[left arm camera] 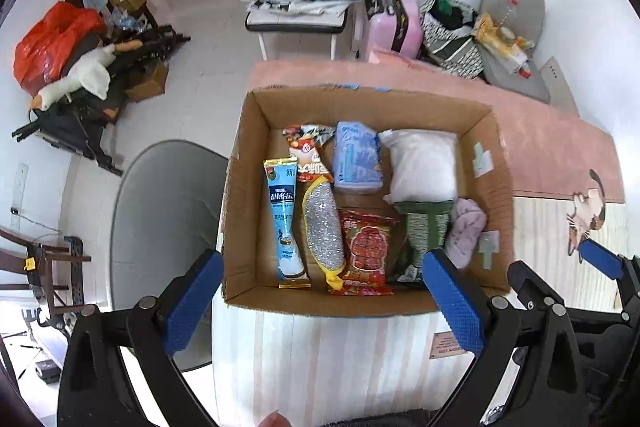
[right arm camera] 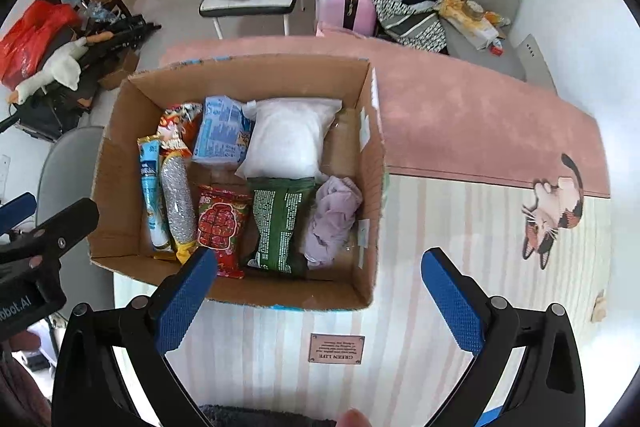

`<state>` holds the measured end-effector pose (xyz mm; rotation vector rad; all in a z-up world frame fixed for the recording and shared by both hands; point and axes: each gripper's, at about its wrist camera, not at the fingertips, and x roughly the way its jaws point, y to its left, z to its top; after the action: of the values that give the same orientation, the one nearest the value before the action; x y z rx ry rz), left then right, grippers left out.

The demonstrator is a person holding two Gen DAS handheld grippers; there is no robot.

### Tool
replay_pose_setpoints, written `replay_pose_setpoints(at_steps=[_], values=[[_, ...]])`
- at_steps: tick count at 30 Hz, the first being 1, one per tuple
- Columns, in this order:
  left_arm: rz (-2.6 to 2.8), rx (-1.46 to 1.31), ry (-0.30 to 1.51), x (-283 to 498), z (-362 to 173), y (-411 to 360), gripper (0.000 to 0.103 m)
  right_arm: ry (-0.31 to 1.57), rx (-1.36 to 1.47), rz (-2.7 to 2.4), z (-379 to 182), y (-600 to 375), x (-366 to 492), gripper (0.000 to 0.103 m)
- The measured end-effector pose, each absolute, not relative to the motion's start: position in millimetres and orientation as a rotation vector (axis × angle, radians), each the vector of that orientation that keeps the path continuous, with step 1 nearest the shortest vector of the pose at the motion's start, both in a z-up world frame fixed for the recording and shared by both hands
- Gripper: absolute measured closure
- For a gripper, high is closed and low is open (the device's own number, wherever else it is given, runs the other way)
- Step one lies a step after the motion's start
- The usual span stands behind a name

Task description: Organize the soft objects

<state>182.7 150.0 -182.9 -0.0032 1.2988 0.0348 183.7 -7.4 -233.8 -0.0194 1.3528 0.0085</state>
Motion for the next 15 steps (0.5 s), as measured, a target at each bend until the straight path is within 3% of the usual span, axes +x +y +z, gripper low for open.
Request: replay_pose_setpoints(at_steps=[15], values=[[0.032, 0.021, 1.058, 105, -57, 138, 0.001, 1.107, -0.026, 0.021, -88, -24, 98, 0.000]])
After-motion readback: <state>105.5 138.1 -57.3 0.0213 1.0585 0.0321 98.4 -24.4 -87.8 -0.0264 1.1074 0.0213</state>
